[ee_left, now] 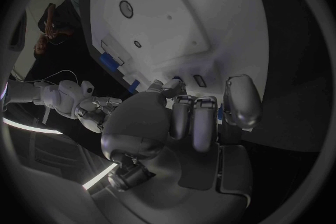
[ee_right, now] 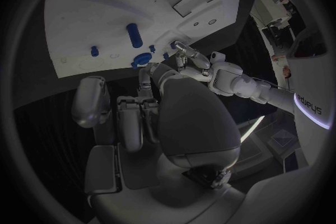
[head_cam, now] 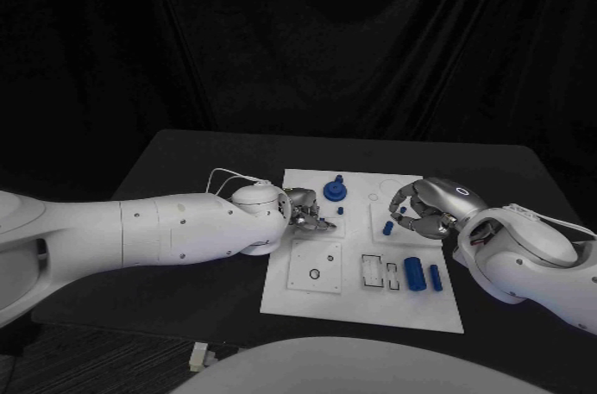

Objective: Assemble the parts on the task board

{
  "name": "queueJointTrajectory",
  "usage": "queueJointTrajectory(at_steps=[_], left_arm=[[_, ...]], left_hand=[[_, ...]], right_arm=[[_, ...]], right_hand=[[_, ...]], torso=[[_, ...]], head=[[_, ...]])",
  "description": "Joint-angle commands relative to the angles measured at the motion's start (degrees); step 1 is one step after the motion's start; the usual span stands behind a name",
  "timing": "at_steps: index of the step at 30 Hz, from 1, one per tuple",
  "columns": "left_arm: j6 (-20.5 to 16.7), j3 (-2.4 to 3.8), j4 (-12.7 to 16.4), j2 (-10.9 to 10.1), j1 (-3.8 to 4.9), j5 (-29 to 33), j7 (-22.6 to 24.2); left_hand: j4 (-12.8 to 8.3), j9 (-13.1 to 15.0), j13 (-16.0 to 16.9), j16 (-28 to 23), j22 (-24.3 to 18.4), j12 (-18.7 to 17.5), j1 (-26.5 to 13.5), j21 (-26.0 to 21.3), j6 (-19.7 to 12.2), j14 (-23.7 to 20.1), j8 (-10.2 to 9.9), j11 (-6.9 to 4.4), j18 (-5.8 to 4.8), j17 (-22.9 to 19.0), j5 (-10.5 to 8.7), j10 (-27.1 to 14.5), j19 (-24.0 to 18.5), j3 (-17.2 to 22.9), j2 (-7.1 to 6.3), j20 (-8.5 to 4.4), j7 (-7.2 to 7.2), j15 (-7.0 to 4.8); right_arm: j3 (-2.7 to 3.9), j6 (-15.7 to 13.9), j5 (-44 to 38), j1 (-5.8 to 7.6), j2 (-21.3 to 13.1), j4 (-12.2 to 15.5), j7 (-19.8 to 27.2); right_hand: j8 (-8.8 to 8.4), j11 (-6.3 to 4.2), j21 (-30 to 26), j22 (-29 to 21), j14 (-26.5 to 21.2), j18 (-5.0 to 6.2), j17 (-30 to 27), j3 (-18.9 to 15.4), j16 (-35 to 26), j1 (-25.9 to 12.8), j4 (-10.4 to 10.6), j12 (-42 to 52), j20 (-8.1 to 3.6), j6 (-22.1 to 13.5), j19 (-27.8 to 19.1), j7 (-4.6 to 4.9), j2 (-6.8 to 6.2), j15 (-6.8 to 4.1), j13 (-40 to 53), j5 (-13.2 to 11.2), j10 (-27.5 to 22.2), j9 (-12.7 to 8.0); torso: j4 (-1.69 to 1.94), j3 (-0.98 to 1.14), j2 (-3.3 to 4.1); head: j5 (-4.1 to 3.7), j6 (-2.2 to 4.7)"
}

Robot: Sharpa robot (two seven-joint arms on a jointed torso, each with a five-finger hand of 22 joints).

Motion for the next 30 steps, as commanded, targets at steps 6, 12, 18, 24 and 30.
queueJointTrajectory(at_steps=[6,12,18,24,30], left_arm=[[-7.2,0.09,3.5,-2.0,0.57,0.3,4.2],[-7.6,0.11,6.7,-4.5,3.56,0.3,5.3],[-1.3,0.12,10.3,-8.3,9.91,2.5,6.2],[13.5,0.13,9.7,-9.8,15.81,11.1,2.6],[27.9,0.12,3.2,-7.1,19.04,17.7,-1.8]], left_hand=[[0.1,6.2,9.9,0.7,9.2,1.2,-4.9,1.1,1.5,5.7,0.9,-0.17,-0.82,14.0,-4.71,3.7,0.6,-4.8,-2.66,-0.21,0.14,-0.56],[0.1,7.1,10.8,1.5,9.3,2.3,-6.0,1.9,3.6,5.9,3.9,-0.3,-0.94,14.5,-4.73,4.1,0.9,-6.1,-4.03,-0.36,0.03,-0.7],[-0.4,5.0,12.4,2.4,9.4,4.4,-3.1,2.1,-2.8,6.1,-3.0,-0.17,-1.02,15.1,-4.71,4.7,0.8,-5.1,-3.13,-0.35,0.2,-0.58],[-1.5,-11.1,14.9,2.4,9.6,7.6,8.3,3.5,-16.1,6.1,-31.0,2.17,-1.22,15.1,-4.36,5.8,0.3,-1.5,-0.34,1.14,3.14,1.19],[-0.3,-25.1,15.0,2.4,9.5,7.7,7.0,3.5,-11.9,6.1,-42.7,3.65,-1.07,15.1,-4.58,5.8,-0.5,-2.8,1.04,2.52,4.74,2.61]], right_arm=[[0.03,-0.7,-0.4,-0.11,-0.8,0.4,-0.4],[0.04,-1.0,-0.4,-0.04,-1.6,0.7,-0.5],[0.05,-2.3,-0.5,0.81,-2.8,1.3,0.0],[0.05,-4.7,-1.1,2.26,-3.7,2.3,1.4],[0.05,-6.8,-1.6,3.17,-3.9,2.9,2.8]], right_hand=[[0.32,0.15,-0.2,8.1,5.9,0.95,15.0,0.3,0.1,0.6,0.1,0.2,-0.08,0.3,-0.5,-0.06,0.17,0.35,15.1,0.2,6.2,0.1],[0.31,0.18,-0.3,8.1,5.9,0.95,15.0,0.3,0.1,0.5,0.1,0.2,-0.08,0.3,-0.5,-0.04,0.08,0.36,15.1,0.2,6.2,0.1],[0.32,0.19,-0.2,8.2,6.0,0.91,15.1,0.1,0.2,-0.4,0.7,0.2,-0.04,0.3,-0.3,-0.05,-0.09,0.4,15.1,-1.0,6.2,0.1],[0.4,0.08,0.9,8.6,6.0,0.66,15.1,-0.1,0.2,-1.3,1.5,0.2,-0.08,0.3,0.4,-0.2,-0.13,0.32,15.1,-3.1,6.2,0.2],[0.6,-0.12,1.9,9.0,6.0,0.43,15.1,-0.4,0.2,-2.1,2.5,0.2,-0.21,0.7,1.1,-0.44,-0.11,0.15,15.1,-5.0,6.2,0.3]], torso=[[0.03,0.02,0.02],[0.02,0.0,0.01],[0.0,-0.04,-0.03],[-0.03,0.02,0.0],[-0.03,0.01,0.0]], head=[[-0.03,-0.01],[-0.21,-0.01],[-0.45,-0.01],[-0.62,-0.01],[-0.56,-0.01]])
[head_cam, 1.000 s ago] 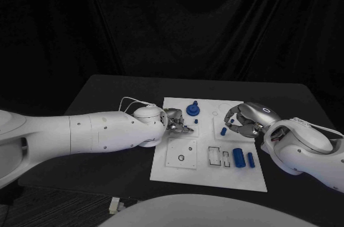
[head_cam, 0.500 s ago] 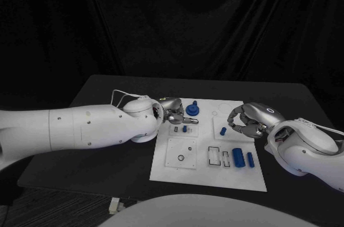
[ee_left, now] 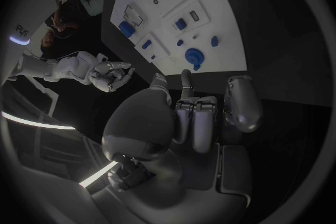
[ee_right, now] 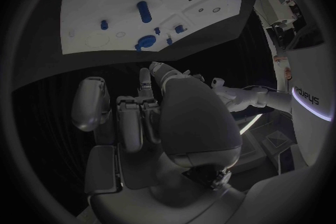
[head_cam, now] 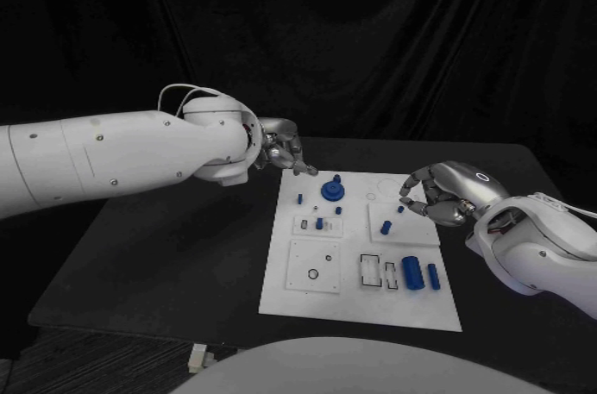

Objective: Assemble the parts on the task board

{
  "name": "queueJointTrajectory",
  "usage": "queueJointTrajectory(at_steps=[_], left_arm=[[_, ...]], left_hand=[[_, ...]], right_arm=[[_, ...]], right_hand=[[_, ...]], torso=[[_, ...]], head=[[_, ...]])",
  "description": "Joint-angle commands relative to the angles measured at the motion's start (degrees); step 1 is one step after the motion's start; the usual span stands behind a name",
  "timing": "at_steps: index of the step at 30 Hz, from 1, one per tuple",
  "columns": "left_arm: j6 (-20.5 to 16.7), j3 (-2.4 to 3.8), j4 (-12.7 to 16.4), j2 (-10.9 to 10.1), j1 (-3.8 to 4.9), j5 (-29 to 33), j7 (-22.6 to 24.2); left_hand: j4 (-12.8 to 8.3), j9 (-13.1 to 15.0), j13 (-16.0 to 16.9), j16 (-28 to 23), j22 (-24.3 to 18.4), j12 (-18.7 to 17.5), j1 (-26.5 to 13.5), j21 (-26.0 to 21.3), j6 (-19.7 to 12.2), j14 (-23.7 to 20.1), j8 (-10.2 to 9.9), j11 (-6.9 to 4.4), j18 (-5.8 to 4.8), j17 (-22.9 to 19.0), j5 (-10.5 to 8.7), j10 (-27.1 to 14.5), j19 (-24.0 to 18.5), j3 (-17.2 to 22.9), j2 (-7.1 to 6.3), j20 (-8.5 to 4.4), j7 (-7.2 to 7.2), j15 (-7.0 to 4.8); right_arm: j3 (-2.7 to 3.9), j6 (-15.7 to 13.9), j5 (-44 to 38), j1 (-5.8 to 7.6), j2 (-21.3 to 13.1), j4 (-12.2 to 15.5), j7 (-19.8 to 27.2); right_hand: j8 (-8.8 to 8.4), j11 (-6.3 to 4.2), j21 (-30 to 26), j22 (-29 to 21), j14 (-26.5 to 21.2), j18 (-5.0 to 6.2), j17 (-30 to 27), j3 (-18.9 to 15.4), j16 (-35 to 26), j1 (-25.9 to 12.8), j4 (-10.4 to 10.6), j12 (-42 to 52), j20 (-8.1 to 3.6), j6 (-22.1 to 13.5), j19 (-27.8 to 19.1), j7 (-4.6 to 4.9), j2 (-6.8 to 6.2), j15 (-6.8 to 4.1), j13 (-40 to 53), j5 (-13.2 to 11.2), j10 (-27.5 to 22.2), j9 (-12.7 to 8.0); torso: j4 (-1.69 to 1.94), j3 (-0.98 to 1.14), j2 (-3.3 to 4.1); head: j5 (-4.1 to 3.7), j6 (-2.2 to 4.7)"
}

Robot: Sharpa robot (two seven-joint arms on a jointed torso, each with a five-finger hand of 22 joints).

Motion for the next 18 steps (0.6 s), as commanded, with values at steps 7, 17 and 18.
queueJointTrajectory(at_steps=[7,17,18], left_arm=[[20.5,-0.03,-11.6,7.3,0.53,9.9,-5.5],[18.4,-0.03,-21.1,13.9,-3.45,7.3,-5.4],[18.0,-0.03,-21.7,14.3,-3.71,7.2,-5.3]], left_hand=[[0.1,-11.8,14.9,0.1,10.0,0.1,-2.8,3.2,3.0,6.0,-9.3,1.18,-0.92,15.1,-0.08,6.0,1.1,-2.3,1.04,0.85,1.11,0.98],[0.2,-15.6,14.9,0.1,10.4,0.1,-5.7,5.0,6.1,6.0,-11.0,0.87,-1.18,15.1,-0.31,6.0,1.7,-4.3,0.76,0.78,0.88,0.71],[0.2,-15.6,14.9,0.1,10.4,0.1,-5.9,5.1,7.3,6.0,-10.6,0.71,-1.19,15.1,-0.29,6.0,1.8,-4.5,0.7,0.69,0.58,0.57]], right_arm=[[0.01,-3.4,-1.3,0.28,0.8,-0.1,2.8],[0.01,-3.1,-1.3,0.09,1.0,-0.3,3.2],[0.01,-3.0,-1.3,0.08,1.0,-0.3,3.2]], right_hand=[[0.32,-0.22,0.9,9.2,6.0,0.3,15.1,-0.1,0.2,-1.1,1.2,0.2,-0.11,0.4,0.8,-0.13,0.07,0.05,15.1,-0.6,6.2,0.1],[0.31,-0.39,2.2,9.7,6.0,0.01,15.1,-0.5,0.2,-2.0,2.8,0.2,-0.29,0.5,1.6,-0.33,0.3,-0.13,15.1,-2.4,6.2,0.1],[0.3,-0.47,2.3,9.7,6.0,-0.01,15.1,-0.4,0.2,-1.7,2.8,0.2,-0.34,0.5,1.7,-0.41,0.44,-0.2,15.1,-1.7,6.2,0.1]], torso=[[0.05,0.02,-0.04],[0.16,-0.04,0.44],[0.15,-0.05,0.43]], head=[[-0.1,-0.01],[-0.16,-0.01],[-0.19,-0.01]])
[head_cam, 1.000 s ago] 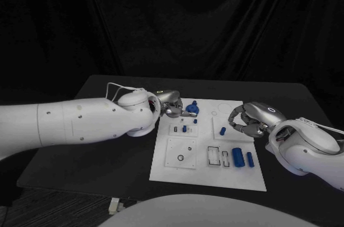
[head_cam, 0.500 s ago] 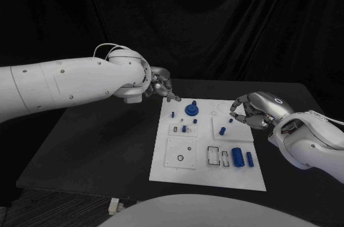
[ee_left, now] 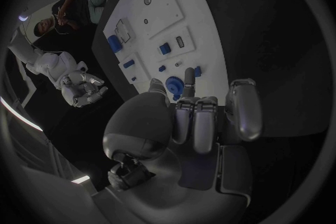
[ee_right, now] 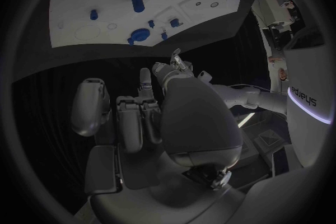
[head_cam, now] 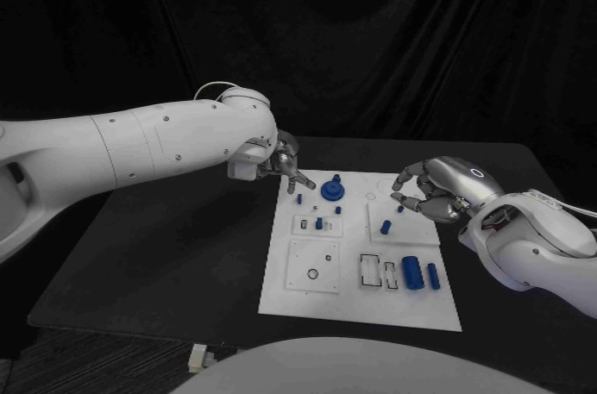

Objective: Assemble the parts on the task board

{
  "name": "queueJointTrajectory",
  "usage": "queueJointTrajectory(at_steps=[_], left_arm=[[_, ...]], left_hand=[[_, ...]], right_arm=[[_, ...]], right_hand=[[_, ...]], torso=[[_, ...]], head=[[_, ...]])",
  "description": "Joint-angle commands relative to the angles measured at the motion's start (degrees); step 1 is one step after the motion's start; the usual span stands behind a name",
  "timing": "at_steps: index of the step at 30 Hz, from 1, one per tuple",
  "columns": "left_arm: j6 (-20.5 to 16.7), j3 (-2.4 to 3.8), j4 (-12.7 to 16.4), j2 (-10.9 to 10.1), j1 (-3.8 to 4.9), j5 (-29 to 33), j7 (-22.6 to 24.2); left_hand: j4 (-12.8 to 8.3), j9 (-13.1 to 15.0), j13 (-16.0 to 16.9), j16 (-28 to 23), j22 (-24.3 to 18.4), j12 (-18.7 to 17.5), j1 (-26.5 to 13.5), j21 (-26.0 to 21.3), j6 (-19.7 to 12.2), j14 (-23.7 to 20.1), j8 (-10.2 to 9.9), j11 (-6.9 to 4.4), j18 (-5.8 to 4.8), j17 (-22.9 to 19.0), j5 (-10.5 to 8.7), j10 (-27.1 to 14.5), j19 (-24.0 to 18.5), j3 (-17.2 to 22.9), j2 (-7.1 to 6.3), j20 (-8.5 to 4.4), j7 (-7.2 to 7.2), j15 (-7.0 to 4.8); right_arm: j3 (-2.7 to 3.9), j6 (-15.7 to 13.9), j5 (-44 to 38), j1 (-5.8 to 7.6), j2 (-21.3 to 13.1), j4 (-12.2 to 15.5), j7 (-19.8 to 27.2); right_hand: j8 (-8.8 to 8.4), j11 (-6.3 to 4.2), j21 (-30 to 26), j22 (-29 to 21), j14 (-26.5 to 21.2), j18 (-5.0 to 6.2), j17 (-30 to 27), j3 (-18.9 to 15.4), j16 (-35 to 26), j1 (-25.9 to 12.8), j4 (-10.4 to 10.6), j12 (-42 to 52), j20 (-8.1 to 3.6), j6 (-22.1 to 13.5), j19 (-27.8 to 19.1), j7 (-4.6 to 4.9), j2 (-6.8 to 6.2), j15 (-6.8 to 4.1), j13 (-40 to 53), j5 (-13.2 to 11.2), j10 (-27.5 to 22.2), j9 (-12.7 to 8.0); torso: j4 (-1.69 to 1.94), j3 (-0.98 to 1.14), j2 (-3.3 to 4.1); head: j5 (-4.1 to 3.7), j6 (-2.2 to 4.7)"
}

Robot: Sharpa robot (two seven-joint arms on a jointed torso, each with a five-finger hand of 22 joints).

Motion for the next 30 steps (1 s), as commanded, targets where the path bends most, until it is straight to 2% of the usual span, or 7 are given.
queueJointTrajectory(at_steps=[1,16,18,19,20,21,30], left_arm=[[-0.5,0.07,-2.2,1.3,-0.93,-0.7,0.2],[-2.6,0.08,-8.8,5.6,-3.14,-4.1,1.2],[-2.8,0.08,-9.5,6.0,-3.32,-4.1,1.3],[-2.9,0.08,-9.8,6.2,-3.39,-4.1,1.3],[-3.0,0.08,-10.1,6.3,-3.46,-4.1,1.4],[-3.1,0.08,-10.5,6.5,-3.55,-4.2,1.5],[-3.0,0.08,-12.9,8.1,-4.34,-6.1,2.5]], left_hand=[[0.0,0.0,15.1,0.2,10.4,0.1,-0.8,0.6,2.3,6.0,0.5,-0.3,-0.34,15.1,-0.31,5.8,0.5,-0.6,-0.16,-0.3,-0.45,-0.23],[-0.9,1.8,15.1,0.2,10.4,0.1,1.7,0.7,3.8,6.0,2.2,-0.94,-0.34,15.1,-0.21,5.8,0.5,0.0,-0.38,-0.84,-1.18,-0.79],[-1.1,3.8,15.1,0.2,10.4,0.1,2.5,0.7,4.1,6.0,3.8,-1.1,-0.33,15.1,-0.24,5.8,0.5,0.4,-0.5,-1.02,-1.56,-0.99],[-0.9,7.0,15.1,0.2,10.4,0.1,2.8,0.8,3.1,6.0,6.1,-1.51,-0.35,15.1,-0.42,5.8,0.5,0.6,-0.73,-1.2,-1.61,-1.28],[-0.9,7.4,15.1,0.2,10.4,0.1,3.0,0.8,2.9,6.0,6.3,-1.44,-0.34,15.1,-0.19,5.8,0.5,0.7,-0.66,-1.23,-1.74,-1.24],[-0.9,9.5,15.1,0.2,10.4,0.1,3.3,0.8,1.8,6.0,7.7,-1.53,-0.33,15.1,-0.12,5.8,0.4,1.1,-0.65,-1.33,-1.77,-1.16],[-1.3,14.4,15.1,0.2,10.4,0.1,4.7,0.7,-0.6,6.0,10.7,-1.53,-0.32,15.1,0.5,5.8,0.3,2.3,-0.81,-1.32,-1.9,-1.28]], right_arm=[[0.03,-0.8,-0.6,-0.13,-0.1,0.1,0.5],[0.03,0.2,-0.6,-0.52,0.2,-0.2,0.1],[0.03,0.3,-0.6,-0.54,0.2,-0.2,0.1],[0.03,0.3,-0.6,-0.55,0.2,-0.2,0.1],[0.03,0.3,-0.6,-0.56,0.2,-0.2,0.1],[0.03,0.4,-0.6,-0.56,0.2,-0.3,0.0],[0.03,0.7,-0.6,-0.76,0.4,-0.5,-0.1]], right_hand=[[0.27,-0.47,0.3,9.7,6.0,0.0,15.1,0.1,0.2,-0.2,0.3,0.2,-0.13,0.3,0.5,-0.21,0.3,-0.2,15.1,0.3,6.2,0.1],[0.27,-0.55,0.2,9.7,6.0,0.02,15.1,0.3,0.2,0.3,0.2,0.2,-0.2,0.3,0.5,-0.27,0.29,-0.27,15.1,1.1,6.2,0.1],[0.27,-0.56,0.1,9.7,6.0,0.04,15.1,0.3,0.2,0.4,0.1,0.2,-0.21,0.3,0.5,-0.27,0.3,-0.28,15.1,1.2,6.2,0.1],[0.27,-0.56,0.1,9.7,6.0,0.04,15.1,0.3,0.2,0.4,0.1,0.2,-0.21,0.3,0.5,-0.27,0.3,-0.28,15.1,1.2,6.2,0.1],[0.27,-0.56,0.1,9.7,6.0,0.04,15.1,0.3,0.2,0.4,0.1,0.2,-0.21,0.3,0.5,-0.27,0.3,-0.28,15.1,1.2,6.2,0.1],[0.27,-0.56,0.1,9.7,6.0,0.04,15.1,0.3,0.2,0.4,0.1,0.2,-0.21,0.3,0.5,-0.27,0.3,-0.28,15.1,1.2,6.2,0.1],[0.27,-0.56,0.0,9.7,6.0,0.06,15.1,0.3,0.2,0.4,0.1,0.2,-0.22,0.3,0.4,-0.27,0.3,-0.29,15.1,1.2,6.2,0.1]], torso=[[0.03,-0.03,0.21],[-0.06,-0.05,0.02],[-0.04,-0.03,0.0],[-0.05,-0.01,0.0],[-0.05,0.01,-0.01],[-0.03,0.03,0.0],[-0.06,0.02,0.03]], head=[[0.02,-0.01],[0.53,-0.01],[0.46,-0.01],[0.46,-0.01],[0.47,-0.01],[0.41,-0.01],[0.51,-0.01]])
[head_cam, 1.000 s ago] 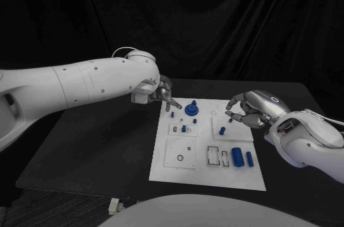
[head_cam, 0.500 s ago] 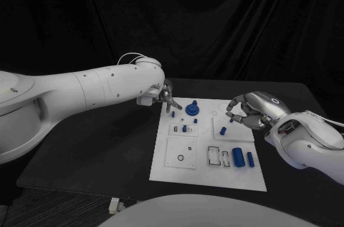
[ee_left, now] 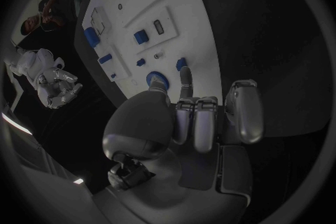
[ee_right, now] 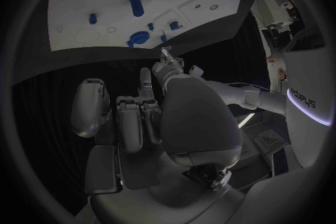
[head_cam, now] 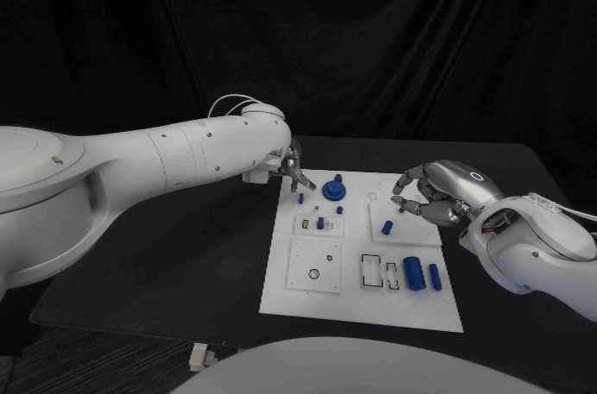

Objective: Assemble the parts on the task board

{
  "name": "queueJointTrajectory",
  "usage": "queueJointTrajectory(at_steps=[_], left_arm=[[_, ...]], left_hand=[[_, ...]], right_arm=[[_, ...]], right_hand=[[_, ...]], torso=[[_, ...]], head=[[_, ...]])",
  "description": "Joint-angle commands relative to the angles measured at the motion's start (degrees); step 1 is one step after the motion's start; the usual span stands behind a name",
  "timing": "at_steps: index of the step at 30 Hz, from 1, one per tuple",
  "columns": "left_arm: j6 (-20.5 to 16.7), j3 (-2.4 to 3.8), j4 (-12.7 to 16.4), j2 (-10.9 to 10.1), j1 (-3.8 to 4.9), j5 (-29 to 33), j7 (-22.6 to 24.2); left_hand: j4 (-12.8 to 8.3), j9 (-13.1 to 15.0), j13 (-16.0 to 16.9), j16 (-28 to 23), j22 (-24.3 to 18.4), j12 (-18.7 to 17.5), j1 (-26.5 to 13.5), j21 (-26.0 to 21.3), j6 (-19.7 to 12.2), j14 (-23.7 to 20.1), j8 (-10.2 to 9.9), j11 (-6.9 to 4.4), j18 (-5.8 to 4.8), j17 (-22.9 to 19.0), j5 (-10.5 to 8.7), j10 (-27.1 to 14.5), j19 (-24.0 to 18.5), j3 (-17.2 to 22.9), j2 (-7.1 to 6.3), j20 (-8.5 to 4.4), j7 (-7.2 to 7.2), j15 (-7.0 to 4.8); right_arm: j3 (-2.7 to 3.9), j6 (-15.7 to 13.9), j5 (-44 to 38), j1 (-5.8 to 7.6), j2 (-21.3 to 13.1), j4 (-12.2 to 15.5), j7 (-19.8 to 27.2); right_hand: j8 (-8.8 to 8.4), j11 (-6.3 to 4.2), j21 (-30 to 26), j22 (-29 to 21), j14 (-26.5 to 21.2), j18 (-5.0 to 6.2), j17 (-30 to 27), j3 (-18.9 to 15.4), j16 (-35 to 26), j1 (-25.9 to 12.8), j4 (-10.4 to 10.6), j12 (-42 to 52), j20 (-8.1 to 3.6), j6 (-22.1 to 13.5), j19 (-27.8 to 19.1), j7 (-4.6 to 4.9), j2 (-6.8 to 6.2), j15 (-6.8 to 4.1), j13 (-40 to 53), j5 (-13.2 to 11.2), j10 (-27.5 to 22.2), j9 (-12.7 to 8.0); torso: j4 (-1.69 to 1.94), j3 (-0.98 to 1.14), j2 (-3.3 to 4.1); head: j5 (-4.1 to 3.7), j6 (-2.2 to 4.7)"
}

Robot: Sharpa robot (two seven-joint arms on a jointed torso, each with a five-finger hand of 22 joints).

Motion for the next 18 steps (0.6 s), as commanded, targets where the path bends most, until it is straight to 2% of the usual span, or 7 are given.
queueJointTrajectory(at_steps=[1,4,8,18], left_arm=[[-0.4,0.06,-0.6,0.6,-0.42,-1.6,1.7],[-0.2,0.06,-1.2,1.1,-0.76,-1.8,1.8],[-0.3,0.06,-2.0,1.6,-1.14,-1.9,1.9],[-0.5,0.06,-3.4,2.2,-1.53,-2.0,2.1]], left_hand=[[-0.1,0.7,15.0,0.2,10.4,0.2,0.9,0.1,-0.7,5.9,0.4,-0.38,-0.35,15.1,0.54,6.0,-0.1,0.6,-0.14,-0.38,-0.13,-0.24],[-0.6,1.5,15.0,0.2,10.4,0.2,1.7,0.1,-1.0,5.9,0.9,-0.39,-0.34,15.1,1.06,6.0,-0.2,1.1,-0.18,-0.38,-0.15,-0.24],[-1.1,2.3,15.0,0.2,10.4,0.2,2.5,0.1,-1.4,5.9,1.3,-0.41,-0.34,15.1,0.78,6.0,-0.2,1.9,-0.04,-0.4,-0.2,-0.27],[-1.3,2.6,15.0,0.2,10.3,0.2,2.8,-0.1,-1.4,5.9,1.6,-0.44,-0.31,15.1,0.92,6.0,-0.3,2.3,-0.04,-0.41,-0.23,-0.28]], right_arm=[[0.03,0.4,-0.5,-0.2,0.1,-0.1,-0.3],[0.03,0.5,-0.5,-0.28,0.1,-0.1,-0.4],[0.03,0.6,-0.5,-0.37,0.2,-0.1,-0.4],[0.03,0.6,-0.5,-0.48,0.2,-0.2,-0.4]], right_hand=[[0.27,-0.35,0.0,9.7,6.0,0.06,15.1,0.3,0.2,0.4,0.1,0.2,-0.02,0.1,0.2,-0.07,0.3,-0.28,15.1,0.2,6.0,0.1],[0.27,-0.35,0.0,9.7,6.0,0.06,15.1,0.3,0.2,0.4,0.1,0.2,-0.02,0.1,0.2,-0.07,0.3,-0.28,15.1,0.2,6.0,0.1],[0.27,-0.35,-0.1,9.7,6.0,0.08,15.1,0.3,0.2,0.4,0.1,0.2,-0.02,0.1,0.2,-0.06,0.3,-0.29,15.1,0.3,6.0,0.1],[0.28,-0.36,-0.2,9.6,6.0,0.1,15.1,0.4,0.2,0.5,0.1,0.2,-0.03,0.1,0.2,-0.07,0.32,-0.29,15.1,0.4,6.0,0.1]], torso=[[-0.07,0.02,0.03],[-0.06,-0.01,0.02],[-0.06,0.01,0.0],[-0.05,0.0,0.06]], head=[[0.09,-0.01],[0.1,-0.01],[0.01,-0.01],[0.04,-0.01]])
